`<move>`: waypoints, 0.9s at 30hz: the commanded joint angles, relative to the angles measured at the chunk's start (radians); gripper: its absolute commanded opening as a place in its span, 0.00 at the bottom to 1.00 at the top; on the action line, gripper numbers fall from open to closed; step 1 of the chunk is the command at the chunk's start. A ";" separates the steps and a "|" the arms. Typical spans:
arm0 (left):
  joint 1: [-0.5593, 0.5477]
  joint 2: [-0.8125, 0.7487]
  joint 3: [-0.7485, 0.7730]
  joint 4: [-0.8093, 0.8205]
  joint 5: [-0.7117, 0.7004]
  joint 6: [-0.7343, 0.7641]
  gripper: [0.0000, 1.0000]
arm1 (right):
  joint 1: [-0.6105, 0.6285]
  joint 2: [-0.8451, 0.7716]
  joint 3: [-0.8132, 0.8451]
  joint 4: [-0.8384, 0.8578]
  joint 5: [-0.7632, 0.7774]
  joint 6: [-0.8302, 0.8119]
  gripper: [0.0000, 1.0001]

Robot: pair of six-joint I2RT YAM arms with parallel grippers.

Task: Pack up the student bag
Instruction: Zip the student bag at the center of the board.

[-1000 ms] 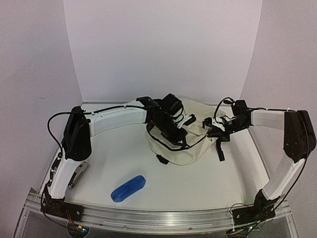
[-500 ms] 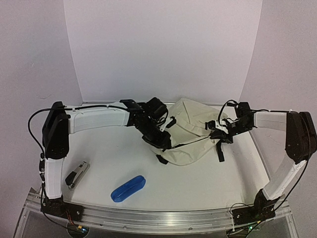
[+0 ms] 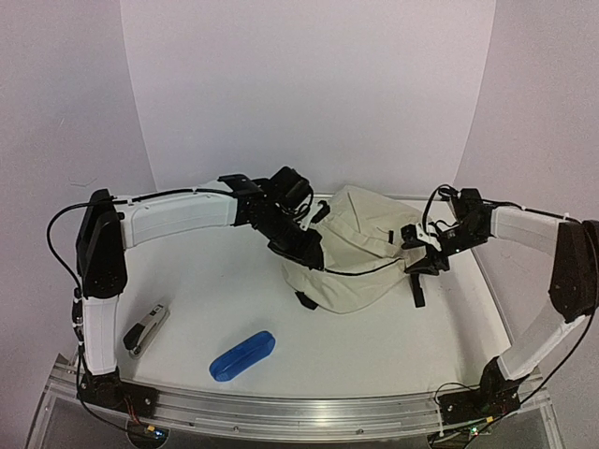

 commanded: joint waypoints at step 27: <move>-0.021 -0.120 -0.254 0.180 0.091 -0.113 0.43 | 0.464 0.021 -0.125 0.506 0.191 0.575 0.57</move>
